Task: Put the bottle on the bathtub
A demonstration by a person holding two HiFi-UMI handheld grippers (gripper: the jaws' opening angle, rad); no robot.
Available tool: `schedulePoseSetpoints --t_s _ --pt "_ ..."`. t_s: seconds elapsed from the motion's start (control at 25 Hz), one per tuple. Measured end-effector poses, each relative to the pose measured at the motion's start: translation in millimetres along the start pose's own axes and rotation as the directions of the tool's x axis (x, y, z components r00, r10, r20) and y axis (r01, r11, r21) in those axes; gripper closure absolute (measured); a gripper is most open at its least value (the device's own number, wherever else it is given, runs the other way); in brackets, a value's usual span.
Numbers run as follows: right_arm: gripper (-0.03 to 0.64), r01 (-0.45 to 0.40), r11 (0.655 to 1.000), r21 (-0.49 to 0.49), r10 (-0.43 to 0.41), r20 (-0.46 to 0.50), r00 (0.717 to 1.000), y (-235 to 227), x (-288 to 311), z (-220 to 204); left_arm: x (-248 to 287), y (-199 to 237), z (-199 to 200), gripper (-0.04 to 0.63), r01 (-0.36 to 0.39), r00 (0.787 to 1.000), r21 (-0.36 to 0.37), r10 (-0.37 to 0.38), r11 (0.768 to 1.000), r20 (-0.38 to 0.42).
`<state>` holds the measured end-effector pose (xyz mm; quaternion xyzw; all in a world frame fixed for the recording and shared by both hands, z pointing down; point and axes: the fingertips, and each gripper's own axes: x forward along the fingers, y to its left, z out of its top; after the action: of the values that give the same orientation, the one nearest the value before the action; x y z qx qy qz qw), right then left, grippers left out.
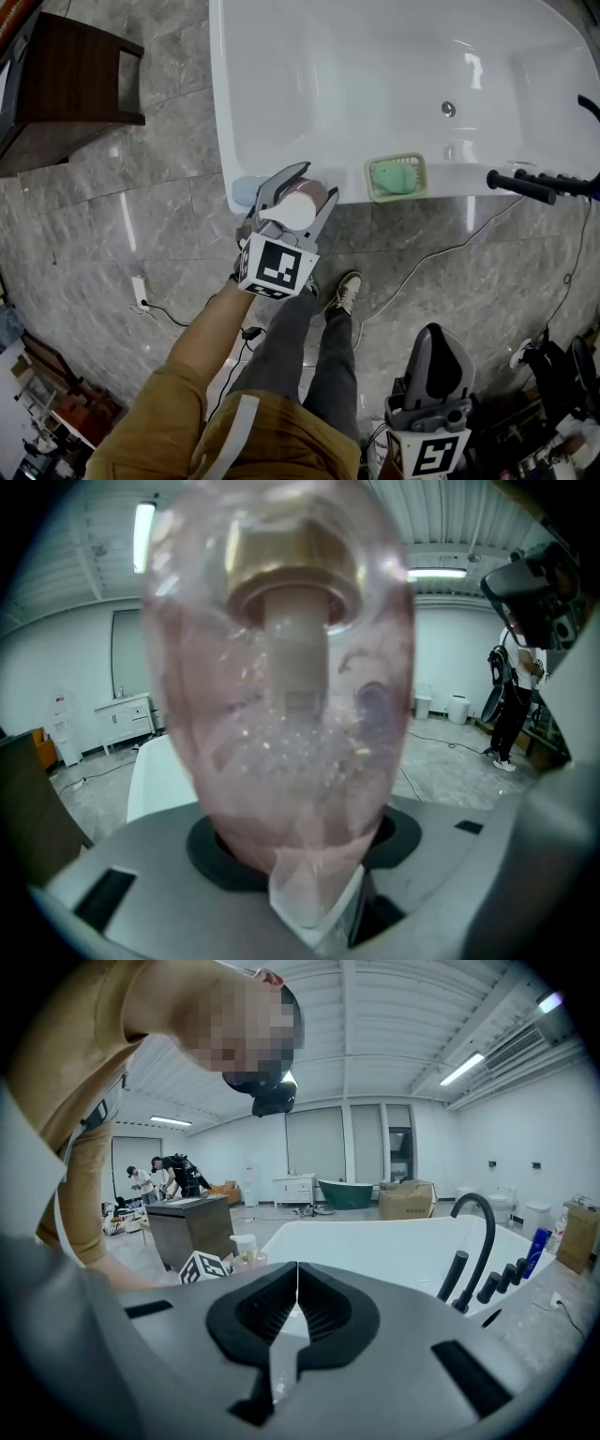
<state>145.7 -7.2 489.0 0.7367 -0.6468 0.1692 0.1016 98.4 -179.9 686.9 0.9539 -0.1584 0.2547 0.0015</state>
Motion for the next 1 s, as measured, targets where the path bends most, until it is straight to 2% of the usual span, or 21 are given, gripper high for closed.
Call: schedulePoseSetpoints --t_s 0.36,0.56,0.72,1.0 --pt "0.611 -0.008 1.0 -0.002 0.008 -0.012 1.0 1.5 -3.1 -3.3 -0.3 -1.6 0.4 0.367 -0.012 1.0 0.02 0.012 1.0 0.029" --pt "0.611 -0.017 1.0 -0.002 0.017 -0.005 1.0 4.4 -7.0 -1.9 -4.4 0.6 3.4 0.365 -0.031 0.998 -0.009 0.032 0.999 0.054" --pt "0.611 -0.023 1.0 0.003 0.023 -0.002 1.0 3.1 -11.0 -3.0 -6.8 -0.4 4.5 0.335 -0.048 0.997 -0.034 0.05 0.998 0.059" --pt "0.611 -0.031 0.999 -0.013 0.032 0.021 0.999 7.0 -22.5 1.5 -20.2 1.5 15.3 0.324 -0.081 0.993 -0.038 0.084 0.996 0.085"
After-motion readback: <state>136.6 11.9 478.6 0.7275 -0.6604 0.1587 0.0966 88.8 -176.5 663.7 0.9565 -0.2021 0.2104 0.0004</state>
